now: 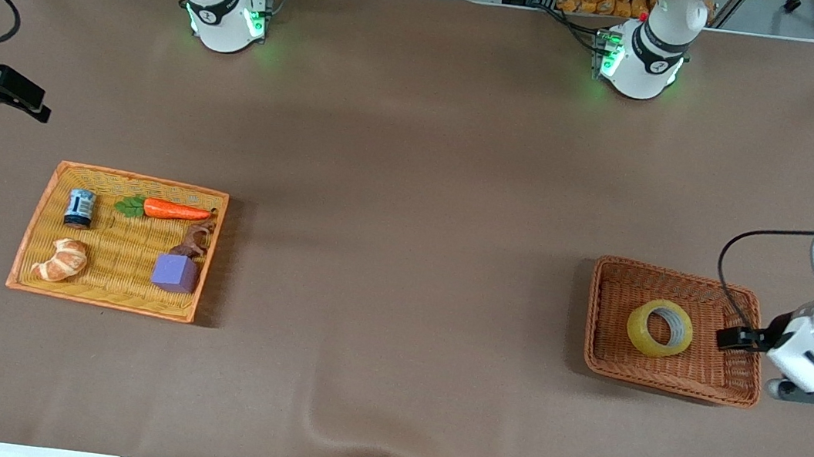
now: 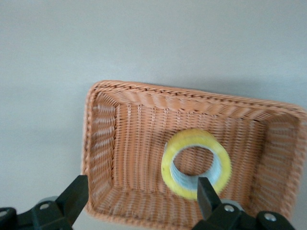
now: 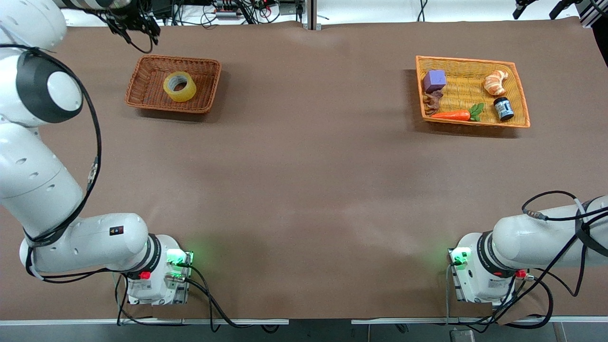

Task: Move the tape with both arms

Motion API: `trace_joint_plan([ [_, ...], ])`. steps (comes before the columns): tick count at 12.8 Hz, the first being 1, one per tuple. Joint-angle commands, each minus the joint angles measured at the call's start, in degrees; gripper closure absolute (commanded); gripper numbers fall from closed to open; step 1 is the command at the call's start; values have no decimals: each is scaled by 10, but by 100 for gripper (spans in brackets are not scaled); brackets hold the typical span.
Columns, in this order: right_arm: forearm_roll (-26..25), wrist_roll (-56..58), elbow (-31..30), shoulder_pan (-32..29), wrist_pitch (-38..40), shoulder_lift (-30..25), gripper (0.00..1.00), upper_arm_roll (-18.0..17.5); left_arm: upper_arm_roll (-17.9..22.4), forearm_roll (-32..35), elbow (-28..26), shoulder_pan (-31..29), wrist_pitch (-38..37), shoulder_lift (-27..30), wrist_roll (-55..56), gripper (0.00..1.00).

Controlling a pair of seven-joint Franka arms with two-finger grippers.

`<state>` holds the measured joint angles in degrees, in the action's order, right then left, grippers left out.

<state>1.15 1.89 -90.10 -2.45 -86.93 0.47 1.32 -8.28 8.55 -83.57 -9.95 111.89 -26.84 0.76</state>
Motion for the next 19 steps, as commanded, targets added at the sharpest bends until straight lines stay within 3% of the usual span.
trace_joint_plan([
  [1,3,2,7,-9,7,-1,0,-6,-6,-14,-17,-4,-75,105,-10,0],
  [4,4,2,7,-9,7,-1,0,-6,-3,-18,-17,-5,-158,179,-12,0],
  [9,4,2,7,-5,5,0,0,-8,1,-61,-23,-1,-227,232,-15,0],
  [12,4,1,7,-5,4,0,0,-8,51,-62,-28,69,-269,257,-24,0],
  [19,4,1,8,-5,4,0,0,-8,90,-69,-59,95,-272,290,-23,0],
])
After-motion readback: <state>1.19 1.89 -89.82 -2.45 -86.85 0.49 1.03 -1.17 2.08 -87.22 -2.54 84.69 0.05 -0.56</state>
